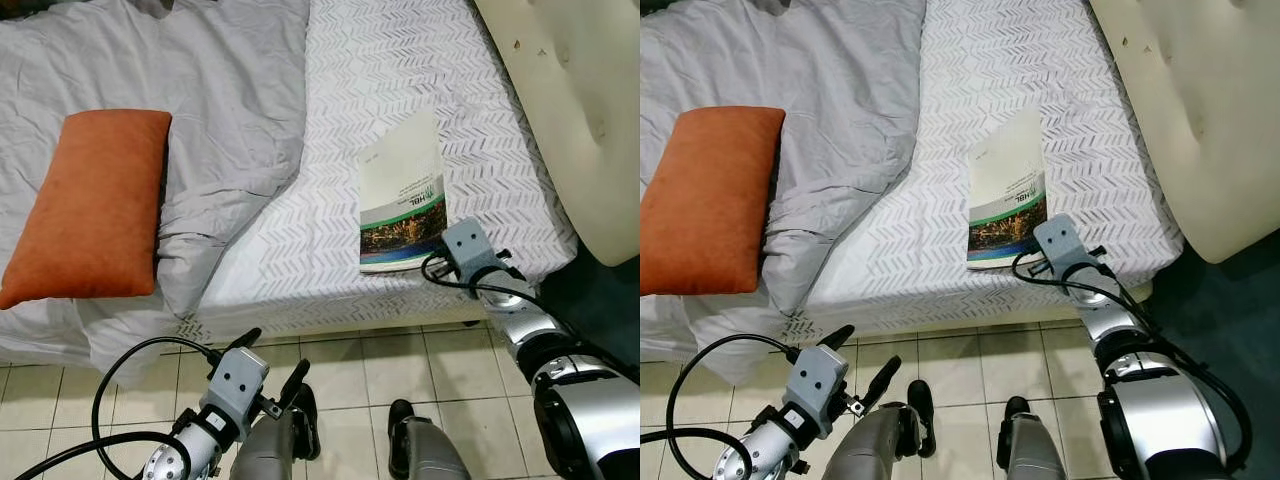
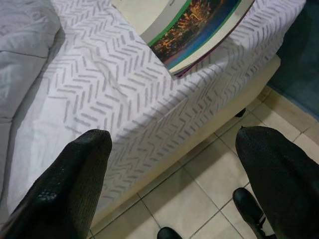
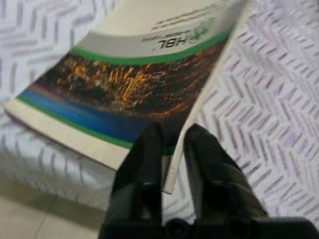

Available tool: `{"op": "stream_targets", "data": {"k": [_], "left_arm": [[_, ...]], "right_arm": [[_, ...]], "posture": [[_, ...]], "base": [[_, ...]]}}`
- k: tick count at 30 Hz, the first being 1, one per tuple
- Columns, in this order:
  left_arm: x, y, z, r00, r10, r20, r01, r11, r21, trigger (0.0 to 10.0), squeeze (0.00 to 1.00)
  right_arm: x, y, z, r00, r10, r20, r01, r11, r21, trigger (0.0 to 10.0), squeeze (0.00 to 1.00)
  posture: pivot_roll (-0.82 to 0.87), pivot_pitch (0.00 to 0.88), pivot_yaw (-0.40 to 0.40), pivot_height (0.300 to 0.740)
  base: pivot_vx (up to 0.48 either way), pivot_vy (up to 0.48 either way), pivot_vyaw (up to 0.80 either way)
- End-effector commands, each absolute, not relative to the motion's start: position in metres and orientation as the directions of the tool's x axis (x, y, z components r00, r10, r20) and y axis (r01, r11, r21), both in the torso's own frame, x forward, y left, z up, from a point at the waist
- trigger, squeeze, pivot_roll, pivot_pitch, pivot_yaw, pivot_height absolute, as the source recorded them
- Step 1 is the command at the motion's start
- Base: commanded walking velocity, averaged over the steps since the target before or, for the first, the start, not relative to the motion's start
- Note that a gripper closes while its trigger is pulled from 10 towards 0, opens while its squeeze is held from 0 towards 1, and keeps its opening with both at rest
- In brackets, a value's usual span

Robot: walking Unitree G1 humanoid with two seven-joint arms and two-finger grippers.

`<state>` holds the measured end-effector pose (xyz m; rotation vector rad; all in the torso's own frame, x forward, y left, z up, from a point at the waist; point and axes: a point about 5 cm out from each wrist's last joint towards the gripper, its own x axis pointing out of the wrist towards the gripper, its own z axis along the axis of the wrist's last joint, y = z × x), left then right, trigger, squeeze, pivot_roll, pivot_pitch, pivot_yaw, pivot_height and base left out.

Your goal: Clean up the room

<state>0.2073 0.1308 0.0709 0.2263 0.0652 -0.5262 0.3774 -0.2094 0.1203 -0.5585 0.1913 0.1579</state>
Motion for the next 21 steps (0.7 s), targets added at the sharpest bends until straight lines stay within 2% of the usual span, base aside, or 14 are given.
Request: {"op": "stream_targets", "data": {"k": [1, 3, 6, 8, 11, 13, 16, 17, 18, 21], "left_arm": [[0.200, 0.132, 0.060, 0.855, -0.492, -0.163, 0.516, 0.835, 0.190, 10.0, 0.00], [0.200, 0.132, 0.060, 0.856, -0.491, -0.162, 0.515, 0.835, 0.191, 10.0, 0.00], [0.201, 0.131, 0.059, 0.859, -0.487, -0.159, 0.511, 0.838, 0.192, 10.0, 0.00], [0.200, 0.129, 0.058, 0.859, -0.487, -0.160, 0.511, 0.838, 0.190, 10.0, 0.00], [0.202, 0.128, 0.058, 0.858, -0.488, -0.158, 0.512, 0.839, 0.187, 10.0, 0.00], [0.203, 0.126, 0.058, 0.858, -0.490, -0.153, 0.512, 0.839, 0.184, 10.0, 0.00], [0.204, 0.125, 0.058, 0.858, -0.491, -0.151, 0.512, 0.839, 0.184, 10.0, 0.00], [0.207, 0.124, 0.057, 0.859, -0.490, -0.147, 0.510, 0.840, 0.186, 10.0, 0.00], [0.207, 0.124, 0.057, 0.860, -0.489, -0.146, 0.509, 0.840, 0.187, 10.0, 0.00], [0.210, 0.124, 0.055, 0.866, -0.479, -0.145, 0.500, 0.844, 0.195, 10.0, 0.00]], "right_arm": [[0.374, -0.205, 0.111, 0.958, 0.106, -0.266, -0.242, 0.797, -0.553, 10.0, 1.00], [0.374, -0.205, 0.111, 0.959, 0.103, -0.263, -0.241, 0.783, -0.574, 10.0, 1.00], [0.376, -0.212, 0.119, 0.973, 0.070, -0.220, -0.201, 0.727, -0.657, 10.0, 1.00], [0.379, -0.217, 0.128, 0.982, 0.062, -0.179, -0.176, 0.652, -0.738, 10.0, 1.00], [0.380, -0.217, 0.131, 0.984, 0.067, -0.166, -0.172, 0.612, -0.772, 10.0, 1.00], [0.383, -0.216, 0.140, 0.988, 0.090, -0.128, -0.156, 0.515, -0.843, 10.0, 1.00], [0.384, -0.214, 0.144, 0.989, 0.103, -0.108, -0.144, 0.466, -0.873, 10.0, 1.00], [0.388, -0.210, 0.155, 0.988, 0.140, -0.060, -0.105, 0.341, -0.934, 10.0, 1.00], [0.390, -0.207, 0.160, 0.987, 0.159, -0.036, -0.082, 0.297, -0.951, 10.0, 1.00], [0.391, -0.203, 0.166, 0.982, 0.191, 0.004, -0.046, 0.256, -0.966, 10.0, 1.00]], "posture": [[0.16, 0.448, 0.101, 0.740], [0.16, 0.446, 0.099, 0.740], [0.15, 0.447, 0.097, 0.740], [0.14, 0.444, 0.094, 0.740], [0.13, 0.439, 0.090, 0.740], [0.13, 0.434, 0.089, 0.740], [0.13, 0.433, 0.089, 0.740], [0.12, 0.423, 0.086, 0.740], [0.12, 0.420, 0.086, 0.740], [0.11, 0.389, 0.073, 0.740]], "base": [[0.000, 0.000, 0.00], [0.000, 0.000, 0.00], [0.000, 0.000, 0.00], [0.000, 0.000, 0.00], [0.000, 0.000, 0.00], [0.000, 0.000, 0.00], [0.000, 0.000, 0.00], [0.000, 0.000, 0.00], [0.000, 0.000, 0.00], [0.000, 0.000, 0.00]]}}
